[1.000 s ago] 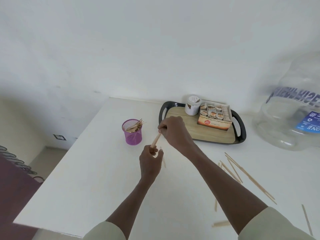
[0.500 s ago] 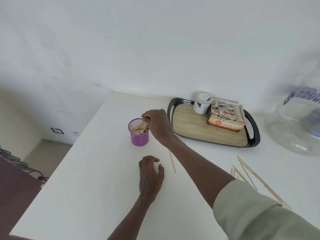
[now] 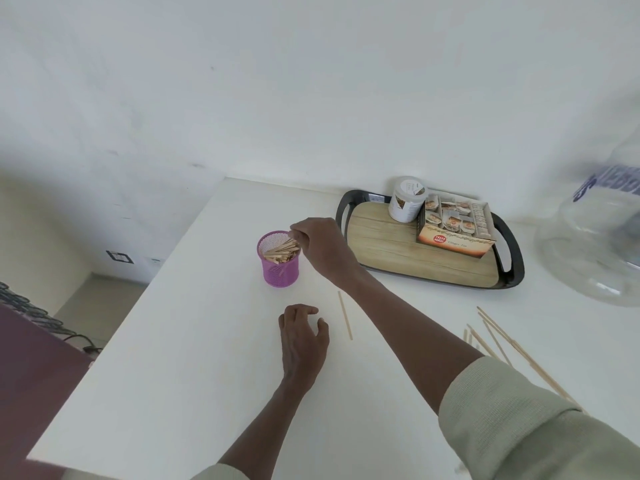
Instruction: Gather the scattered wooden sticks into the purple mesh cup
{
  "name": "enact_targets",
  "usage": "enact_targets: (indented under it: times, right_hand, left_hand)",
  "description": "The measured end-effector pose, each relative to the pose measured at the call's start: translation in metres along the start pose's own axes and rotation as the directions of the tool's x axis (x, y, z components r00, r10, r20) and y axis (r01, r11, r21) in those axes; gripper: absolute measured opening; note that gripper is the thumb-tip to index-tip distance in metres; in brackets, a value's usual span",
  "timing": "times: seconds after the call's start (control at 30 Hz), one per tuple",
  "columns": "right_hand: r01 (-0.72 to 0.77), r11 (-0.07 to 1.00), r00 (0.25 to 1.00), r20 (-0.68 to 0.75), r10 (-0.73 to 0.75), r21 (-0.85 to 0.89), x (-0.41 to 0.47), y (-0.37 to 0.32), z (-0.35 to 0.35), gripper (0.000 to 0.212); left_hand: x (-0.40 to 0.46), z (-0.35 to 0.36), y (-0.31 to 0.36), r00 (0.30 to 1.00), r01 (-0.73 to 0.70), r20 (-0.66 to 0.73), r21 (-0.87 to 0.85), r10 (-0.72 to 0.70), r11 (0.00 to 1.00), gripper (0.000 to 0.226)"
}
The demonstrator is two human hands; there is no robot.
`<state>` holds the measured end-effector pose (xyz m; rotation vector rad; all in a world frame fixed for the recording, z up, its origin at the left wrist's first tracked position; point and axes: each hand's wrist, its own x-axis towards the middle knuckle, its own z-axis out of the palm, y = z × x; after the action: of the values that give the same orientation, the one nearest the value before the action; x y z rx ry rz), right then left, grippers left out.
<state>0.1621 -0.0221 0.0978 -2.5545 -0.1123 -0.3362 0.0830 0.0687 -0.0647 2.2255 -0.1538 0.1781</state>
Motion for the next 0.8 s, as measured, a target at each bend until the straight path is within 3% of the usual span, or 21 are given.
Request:
enact_targets:
  times: [0.17, 0.37, 0.53, 0.73, 0.8]
  right_hand:
    - [-0.011, 0.999, 0.988, -0.152, 0.018, 0.046, -0.027, 0.029, -0.022, 0.038]
    - [-0.138, 0.99, 0.973, -0.185, 0.141, 0.029, -0.084, 0.084, -0.049, 0.036]
    - [-0.272, 0.962, 0.948, -0.175, 0.266, -0.014, -0.141, 0.136, -0.074, 0.038]
    - [-0.466, 0.879, 0.872, -0.222, 0.437, -0.101, -0.2, 0.191, -0.11, 0.039]
    - [-0.555, 0.826, 0.82, -0.229, 0.524, -0.097, -0.217, 0.208, -0.12, 0.027]
  left_hand:
    - [0.014, 0.005, 0.012, 0.996, 0.056, 0.071, 0.027, -0.057, 0.998, 0.021]
    - [0.018, 0.021, 0.038, 0.964, 0.043, 0.248, 0.217, -0.097, 0.975, 0.05]
    - [0.004, 0.026, 0.052, 0.964, -0.042, 0.262, 0.315, -0.044, 0.948, 0.025]
    - [-0.011, 0.028, 0.07, 0.967, -0.089, 0.255, 0.383, -0.013, 0.92, 0.026]
    - [-0.013, 0.03, 0.073, 0.961, -0.11, 0.277, 0.446, -0.02, 0.888, 0.025]
